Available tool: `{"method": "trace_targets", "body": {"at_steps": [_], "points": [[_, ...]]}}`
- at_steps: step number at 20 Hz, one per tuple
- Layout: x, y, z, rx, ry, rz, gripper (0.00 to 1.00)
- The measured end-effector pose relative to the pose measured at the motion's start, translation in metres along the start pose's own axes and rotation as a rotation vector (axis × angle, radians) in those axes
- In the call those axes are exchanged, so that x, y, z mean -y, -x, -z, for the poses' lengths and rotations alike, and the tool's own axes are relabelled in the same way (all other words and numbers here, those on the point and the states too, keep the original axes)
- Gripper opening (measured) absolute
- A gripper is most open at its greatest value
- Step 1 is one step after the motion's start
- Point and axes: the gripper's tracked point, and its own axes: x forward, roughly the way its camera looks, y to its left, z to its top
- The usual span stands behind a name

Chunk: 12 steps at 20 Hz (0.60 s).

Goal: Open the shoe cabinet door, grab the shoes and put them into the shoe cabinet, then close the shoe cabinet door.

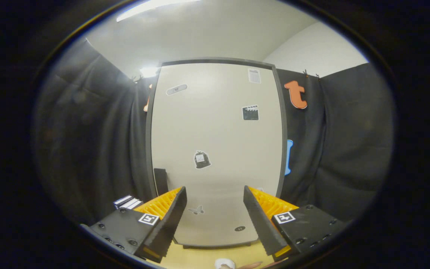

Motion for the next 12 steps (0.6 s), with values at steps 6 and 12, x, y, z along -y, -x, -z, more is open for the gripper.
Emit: {"method": "trace_targets", "body": {"at_steps": [6,12], "points": [[-0.011,-0.007,0.008,-0.022,0.006,-0.031,0.96],[-0.083,-0.057,0.039,-0.031,-0.004,-0.077,0.96]]}}
